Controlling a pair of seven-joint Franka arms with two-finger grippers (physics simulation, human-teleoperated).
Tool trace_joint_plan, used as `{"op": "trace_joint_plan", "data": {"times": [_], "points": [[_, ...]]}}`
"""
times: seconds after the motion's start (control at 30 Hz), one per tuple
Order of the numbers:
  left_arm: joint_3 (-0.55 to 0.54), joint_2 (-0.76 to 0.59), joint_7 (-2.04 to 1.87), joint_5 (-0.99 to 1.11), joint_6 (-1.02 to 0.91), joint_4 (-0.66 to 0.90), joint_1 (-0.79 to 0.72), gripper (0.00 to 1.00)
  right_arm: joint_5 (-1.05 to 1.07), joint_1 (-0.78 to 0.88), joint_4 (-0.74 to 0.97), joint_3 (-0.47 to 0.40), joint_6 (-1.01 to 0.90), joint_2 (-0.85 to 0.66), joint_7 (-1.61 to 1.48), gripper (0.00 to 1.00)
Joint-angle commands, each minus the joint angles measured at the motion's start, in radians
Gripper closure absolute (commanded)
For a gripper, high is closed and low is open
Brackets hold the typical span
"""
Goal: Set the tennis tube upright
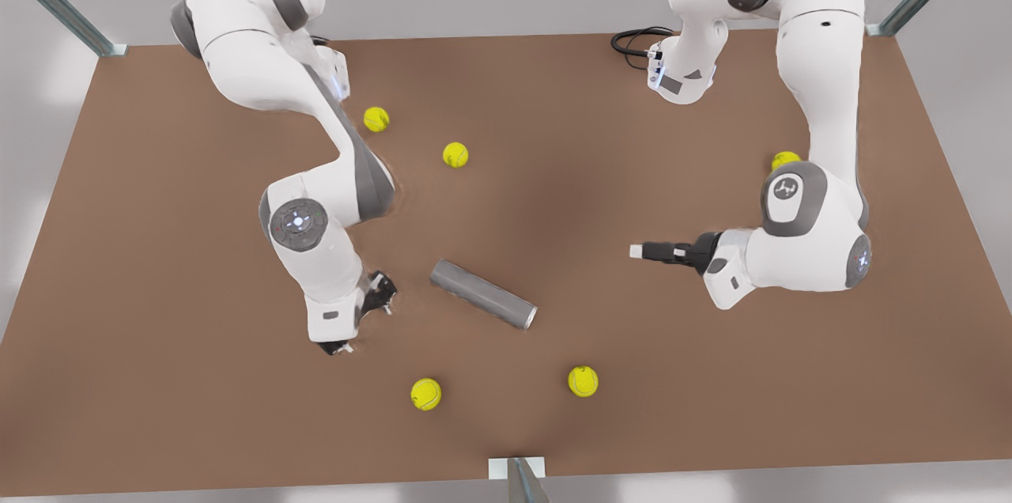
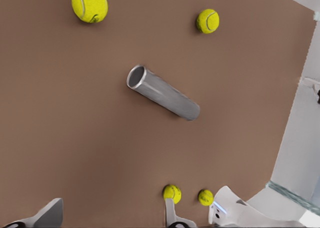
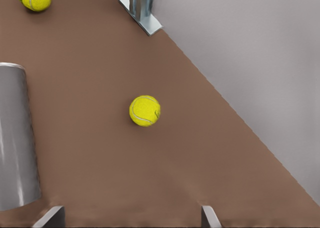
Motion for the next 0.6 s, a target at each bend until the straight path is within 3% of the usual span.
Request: {"op": "trace_joint_plan", "data": {"times": [0.0, 0.07, 0.1, 0.17, 0.23, 0.57], "points": [[-0.049, 0.107, -0.026, -0.181, 0.148, 0.069, -0.002, 0.00, 0.005, -0.078, -0.122, -0.012, -0.198, -0.146, 0.438, 0.00], [-0.071, 0.233, 0.026, -0.180, 0.174, 0.178, -0.024, 0.00, 0.023, -0.190, -0.481, -0.012, -0.143, -0.425, 0.438, 0.01], [-0.071, 0.265, 0.061, -0.180, 0.243, 0.188, -0.045, 0.00, 0.101, -0.248, -0.610, -0.013, -0.049, -0.483, 0.438, 0.00], [-0.071, 0.297, 0.107, -0.178, 0.312, 0.192, -0.080, 0.00, 0.104, -0.287, -0.567, -0.013, 0.000, -0.408, 0.433, 0.00], [-0.069, 0.320, 0.141, -0.178, 0.354, 0.197, -0.105, 0.00, 0.133, -0.324, -0.423, -0.016, -0.173, -0.385, 0.432, 0.00], [-0.086, 0.408, 0.225, -0.181, 0.504, 0.221, -0.162, 0.00, 0.164, -0.348, -0.420, -0.016, -0.141, -0.380, 0.381, 0.00]]}}
